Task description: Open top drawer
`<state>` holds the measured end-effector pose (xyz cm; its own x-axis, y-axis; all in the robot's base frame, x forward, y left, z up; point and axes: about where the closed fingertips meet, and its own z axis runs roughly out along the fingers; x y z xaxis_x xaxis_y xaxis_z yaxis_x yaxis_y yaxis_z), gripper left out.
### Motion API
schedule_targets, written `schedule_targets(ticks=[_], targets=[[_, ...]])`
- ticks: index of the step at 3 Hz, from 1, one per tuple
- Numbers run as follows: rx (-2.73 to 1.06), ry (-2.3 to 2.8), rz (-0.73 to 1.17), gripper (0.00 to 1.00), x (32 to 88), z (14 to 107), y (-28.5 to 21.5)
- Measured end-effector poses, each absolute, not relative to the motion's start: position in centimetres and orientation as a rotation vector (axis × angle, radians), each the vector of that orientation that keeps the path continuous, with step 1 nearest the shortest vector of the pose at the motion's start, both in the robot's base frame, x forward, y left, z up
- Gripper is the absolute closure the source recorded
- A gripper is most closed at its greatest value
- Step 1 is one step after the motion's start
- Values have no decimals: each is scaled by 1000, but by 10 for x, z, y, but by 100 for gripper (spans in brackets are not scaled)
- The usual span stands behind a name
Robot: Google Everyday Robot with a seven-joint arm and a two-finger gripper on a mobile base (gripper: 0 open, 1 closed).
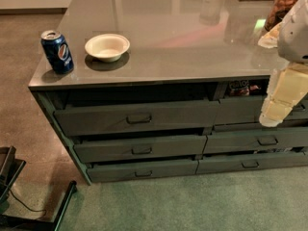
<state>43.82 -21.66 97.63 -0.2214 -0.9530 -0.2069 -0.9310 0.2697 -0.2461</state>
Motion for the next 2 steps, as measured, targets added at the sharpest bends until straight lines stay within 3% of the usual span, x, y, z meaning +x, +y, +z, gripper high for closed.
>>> schedule_targets(ticks=[2], targets=[[-1740,2178,-95,0,446,953,-206]])
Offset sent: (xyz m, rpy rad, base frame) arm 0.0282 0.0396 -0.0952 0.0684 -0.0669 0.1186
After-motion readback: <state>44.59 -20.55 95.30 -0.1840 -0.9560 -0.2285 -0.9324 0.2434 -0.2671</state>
